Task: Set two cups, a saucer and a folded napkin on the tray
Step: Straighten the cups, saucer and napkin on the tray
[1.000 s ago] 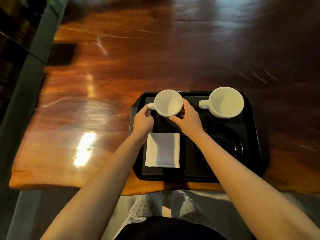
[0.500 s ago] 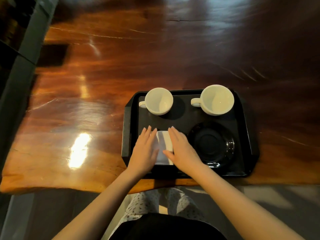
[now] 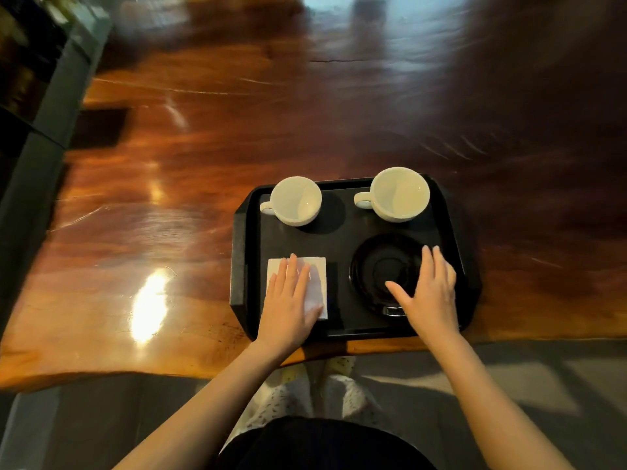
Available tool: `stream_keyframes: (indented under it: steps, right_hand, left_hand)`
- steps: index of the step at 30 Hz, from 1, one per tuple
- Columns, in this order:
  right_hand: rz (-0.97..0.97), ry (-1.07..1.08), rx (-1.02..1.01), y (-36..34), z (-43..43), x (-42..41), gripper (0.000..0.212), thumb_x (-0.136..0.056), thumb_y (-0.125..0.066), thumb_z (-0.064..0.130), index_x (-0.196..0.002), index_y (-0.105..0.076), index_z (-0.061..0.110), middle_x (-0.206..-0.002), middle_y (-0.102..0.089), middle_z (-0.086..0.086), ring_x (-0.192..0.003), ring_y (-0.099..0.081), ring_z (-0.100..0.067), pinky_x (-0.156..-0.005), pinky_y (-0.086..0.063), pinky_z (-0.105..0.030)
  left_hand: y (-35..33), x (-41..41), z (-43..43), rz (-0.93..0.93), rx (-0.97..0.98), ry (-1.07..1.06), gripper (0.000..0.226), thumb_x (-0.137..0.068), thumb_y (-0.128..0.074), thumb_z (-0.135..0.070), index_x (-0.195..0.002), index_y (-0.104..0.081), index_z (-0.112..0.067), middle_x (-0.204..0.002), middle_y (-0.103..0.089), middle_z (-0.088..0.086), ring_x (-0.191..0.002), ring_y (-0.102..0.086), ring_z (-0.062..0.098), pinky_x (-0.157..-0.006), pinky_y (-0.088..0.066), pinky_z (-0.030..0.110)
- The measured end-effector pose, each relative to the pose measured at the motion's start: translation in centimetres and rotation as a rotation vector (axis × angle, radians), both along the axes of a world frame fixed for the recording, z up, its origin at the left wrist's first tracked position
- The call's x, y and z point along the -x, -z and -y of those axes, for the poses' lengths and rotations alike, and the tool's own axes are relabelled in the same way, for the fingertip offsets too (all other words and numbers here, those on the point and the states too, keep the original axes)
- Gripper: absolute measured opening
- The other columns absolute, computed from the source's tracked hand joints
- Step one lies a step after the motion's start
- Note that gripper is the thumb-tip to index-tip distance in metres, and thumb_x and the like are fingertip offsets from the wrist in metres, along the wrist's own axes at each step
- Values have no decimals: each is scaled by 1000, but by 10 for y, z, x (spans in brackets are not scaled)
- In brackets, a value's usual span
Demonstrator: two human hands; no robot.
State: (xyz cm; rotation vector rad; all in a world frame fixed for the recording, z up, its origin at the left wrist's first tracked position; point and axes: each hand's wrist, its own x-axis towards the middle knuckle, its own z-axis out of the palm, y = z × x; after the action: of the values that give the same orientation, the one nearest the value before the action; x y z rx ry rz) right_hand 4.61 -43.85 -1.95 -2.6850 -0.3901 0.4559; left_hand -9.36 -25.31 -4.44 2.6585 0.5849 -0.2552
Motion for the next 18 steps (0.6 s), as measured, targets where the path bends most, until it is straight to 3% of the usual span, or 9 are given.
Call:
stream_keyframes:
  steps: [6, 18]
  right_hand:
    - [-271, -13, 8, 14, 21, 3, 119, -70, -72, 52, -149, 7, 11, -159, 8, -9, -146, 2, -30, -116, -16, -44]
    - [-187, 66, 19, 16, 13, 27, 123, -71, -68, 56, -147, 13, 3, -159, 12, -12, -146, 0, -32, -117, -17, -41]
  left_hand:
    - [4, 3, 13, -129, 4, 54, 70, -95, -37, -44, -150, 0, -20, -159, 12, 9, -145, 17, 27, -118, 6, 42]
    - [11, -11, 21, -126, 35, -34, 69, -96, -38, -43, -150, -2, -20, -160, 8, 9, -147, 11, 30, -118, 4, 45]
